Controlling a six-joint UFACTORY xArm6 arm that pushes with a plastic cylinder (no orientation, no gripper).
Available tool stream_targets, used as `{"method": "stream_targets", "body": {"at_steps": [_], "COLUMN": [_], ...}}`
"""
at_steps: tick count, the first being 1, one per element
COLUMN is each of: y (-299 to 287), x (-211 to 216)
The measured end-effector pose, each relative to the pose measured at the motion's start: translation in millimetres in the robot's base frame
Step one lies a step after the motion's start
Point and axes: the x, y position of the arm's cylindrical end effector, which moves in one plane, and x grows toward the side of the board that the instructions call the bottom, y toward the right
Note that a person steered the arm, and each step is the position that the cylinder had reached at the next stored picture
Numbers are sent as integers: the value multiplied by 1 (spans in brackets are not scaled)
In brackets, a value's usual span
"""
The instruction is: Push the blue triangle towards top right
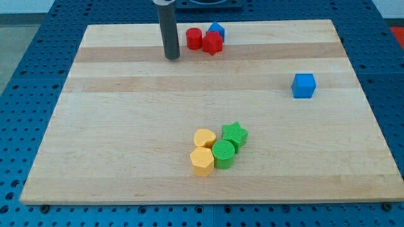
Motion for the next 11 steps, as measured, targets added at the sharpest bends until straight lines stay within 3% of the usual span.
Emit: {"method": "stream_targets", "body": {"at_steps": [1, 5, 8, 11], "y": [9, 147, 252, 269], "x": [38, 151, 147, 91]}}
